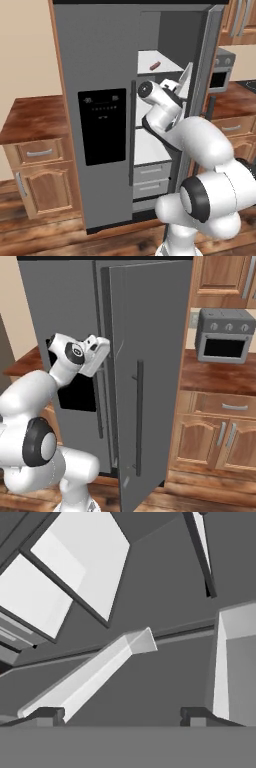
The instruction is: Move the hot dog bun to the plate on the dining table and place the condiment next to that plate. Then navigate to the fridge and take the sausage and place it on the plate as well.
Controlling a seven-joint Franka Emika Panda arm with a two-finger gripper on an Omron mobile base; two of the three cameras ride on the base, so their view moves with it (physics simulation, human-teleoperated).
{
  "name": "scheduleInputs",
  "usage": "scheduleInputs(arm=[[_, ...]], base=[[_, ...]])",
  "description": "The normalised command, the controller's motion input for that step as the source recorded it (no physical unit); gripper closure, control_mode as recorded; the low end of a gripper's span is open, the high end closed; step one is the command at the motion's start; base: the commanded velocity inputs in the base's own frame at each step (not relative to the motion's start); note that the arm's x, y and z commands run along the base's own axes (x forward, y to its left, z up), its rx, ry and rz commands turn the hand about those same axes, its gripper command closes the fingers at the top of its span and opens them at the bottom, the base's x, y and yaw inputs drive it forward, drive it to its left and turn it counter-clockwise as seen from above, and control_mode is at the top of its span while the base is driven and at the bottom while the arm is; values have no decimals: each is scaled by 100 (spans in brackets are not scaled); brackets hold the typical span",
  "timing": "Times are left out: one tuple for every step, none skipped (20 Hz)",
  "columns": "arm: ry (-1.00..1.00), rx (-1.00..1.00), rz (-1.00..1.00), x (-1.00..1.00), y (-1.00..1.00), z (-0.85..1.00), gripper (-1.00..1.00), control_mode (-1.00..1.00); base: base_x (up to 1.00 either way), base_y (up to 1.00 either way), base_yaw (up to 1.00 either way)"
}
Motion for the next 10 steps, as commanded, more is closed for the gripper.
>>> scheduleInputs(arm=[[0,0,0,0,-81,0,-100,-100],[0,0,0,-13,-82,0,-100,-100],[-1,0,0,-32,-86,0,-100,-100],[-3,0,0,-42,-88,0,-100,-100],[-4,0,0,-54,-86,0,-100,-100],[-3,0,-2,-59,-87,0,-100,-100],[-3,0,-3,-63,-87,0,-100,-100],[-1,0,-4,-62,-88,0,-100,-100],[0,0,-5,-61,-91,0,-100,-100],[0,0,-5,-59,-92,0,-100,-100]], base=[[0,0,0],[0,0,0],[0,0,0],[0,0,0],[0,0,0],[0,0,0],[0,0,0],[0,0,0],[0,0,0],[0,0,0]])
